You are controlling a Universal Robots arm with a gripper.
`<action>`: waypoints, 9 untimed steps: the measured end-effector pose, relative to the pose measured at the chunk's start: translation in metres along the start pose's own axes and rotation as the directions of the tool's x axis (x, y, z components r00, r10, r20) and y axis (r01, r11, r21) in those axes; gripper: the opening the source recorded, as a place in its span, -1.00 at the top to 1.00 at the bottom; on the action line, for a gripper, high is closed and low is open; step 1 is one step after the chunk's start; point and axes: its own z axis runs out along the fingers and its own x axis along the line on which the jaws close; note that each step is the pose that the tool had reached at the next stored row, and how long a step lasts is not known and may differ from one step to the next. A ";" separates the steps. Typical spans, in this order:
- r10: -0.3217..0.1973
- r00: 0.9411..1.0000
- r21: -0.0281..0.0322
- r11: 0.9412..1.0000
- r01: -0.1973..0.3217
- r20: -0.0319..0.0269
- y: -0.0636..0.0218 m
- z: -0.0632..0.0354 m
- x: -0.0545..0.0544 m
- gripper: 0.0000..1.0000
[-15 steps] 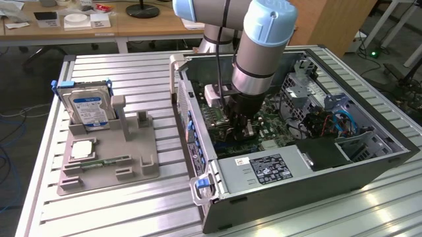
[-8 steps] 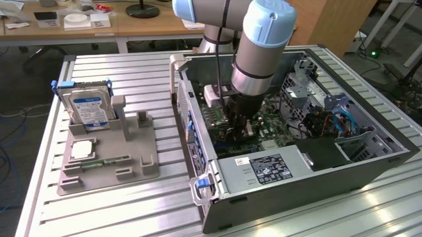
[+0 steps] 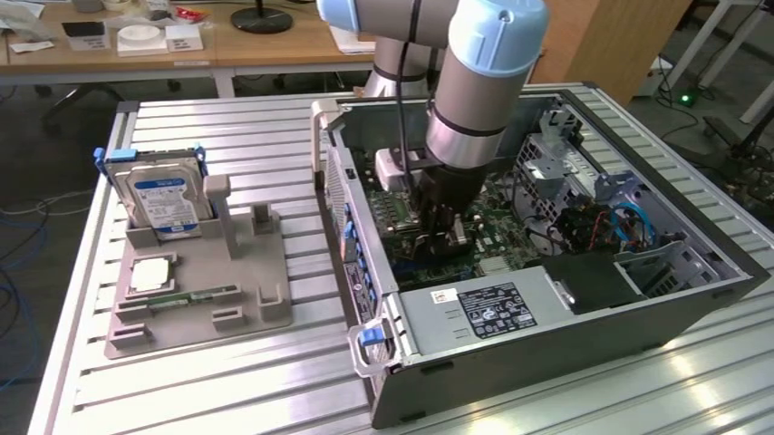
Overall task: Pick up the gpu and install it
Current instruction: 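Insert the gpu into the slot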
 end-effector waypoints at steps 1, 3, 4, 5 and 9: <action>0.000 1.000 0.000 1.000 0.000 0.000 0.0000 -0.0025 0.000 0.31; 0.000 1.000 0.000 1.000 0.000 0.000 0.0000 -0.0080 0.000 0.31; 0.000 1.000 0.000 1.000 0.000 0.000 0.0000 -0.0105 0.000 0.31; 0.000 1.000 0.000 1.000 0.000 0.000 0.0000 -0.0128 0.000 0.31; 0.000 1.000 0.001 1.000 0.000 0.000 0.0000 -0.0207 -0.001 0.31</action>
